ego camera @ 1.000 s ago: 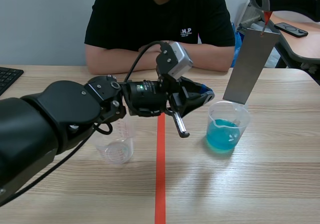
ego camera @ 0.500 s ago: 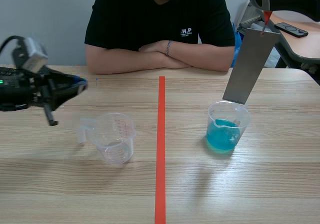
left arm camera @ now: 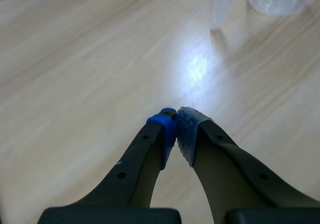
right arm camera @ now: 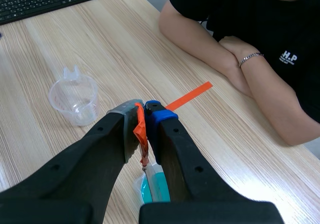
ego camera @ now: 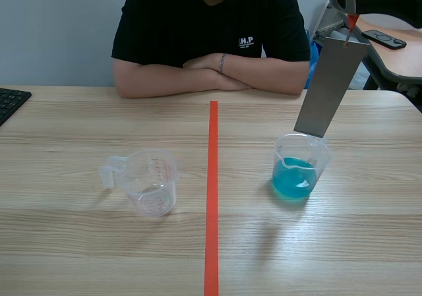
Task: Do the redox reaction experiment.
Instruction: 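Put the plate into the left beaker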
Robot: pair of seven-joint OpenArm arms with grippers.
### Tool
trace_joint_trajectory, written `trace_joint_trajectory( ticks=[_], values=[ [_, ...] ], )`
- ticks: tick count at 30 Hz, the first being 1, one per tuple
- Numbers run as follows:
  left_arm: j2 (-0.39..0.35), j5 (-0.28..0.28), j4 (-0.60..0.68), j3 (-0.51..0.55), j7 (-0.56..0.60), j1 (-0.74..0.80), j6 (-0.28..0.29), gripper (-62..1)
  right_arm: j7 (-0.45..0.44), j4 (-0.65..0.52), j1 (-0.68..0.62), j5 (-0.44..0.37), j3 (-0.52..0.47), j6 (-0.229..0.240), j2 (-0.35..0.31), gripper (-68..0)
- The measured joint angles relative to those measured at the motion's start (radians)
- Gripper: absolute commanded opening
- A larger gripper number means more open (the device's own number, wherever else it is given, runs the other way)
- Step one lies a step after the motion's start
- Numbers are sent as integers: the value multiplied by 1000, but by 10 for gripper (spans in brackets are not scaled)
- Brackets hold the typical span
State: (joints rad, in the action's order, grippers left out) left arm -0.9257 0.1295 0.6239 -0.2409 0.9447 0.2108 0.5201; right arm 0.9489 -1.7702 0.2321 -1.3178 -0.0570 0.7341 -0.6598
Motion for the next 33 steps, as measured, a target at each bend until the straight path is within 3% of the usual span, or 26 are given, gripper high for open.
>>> trace_joint_trajectory(
  ticks=[4,7,14,20,23,28,33],
  values=[
    [87,-70,0,199,50,217,-58,-569,0,0,0,0,0,0,0,-660],
    [163,-155,0,323,100,347,-105,-569,0,0,0,0,0,0,0,-660],
    [345,-283,10,492,171,523,-264,-569,-6,0,0,0,1,0,0,-660],
    [461,-346,117,545,170,605,-274,-569,-33,0,0,0,53,0,0,-660],
    [492,-350,190,556,167,645,-274,-569,-68,0,0,0,88,0,0,-660],
    [510,-350,290,579,166,704,-274,-569,-80,0,25,0,148,0,5,-660],
    [510,-350,322,582,137,703,-274,-568,-84,0,82,1,204,0,58,-660]
  ],
)
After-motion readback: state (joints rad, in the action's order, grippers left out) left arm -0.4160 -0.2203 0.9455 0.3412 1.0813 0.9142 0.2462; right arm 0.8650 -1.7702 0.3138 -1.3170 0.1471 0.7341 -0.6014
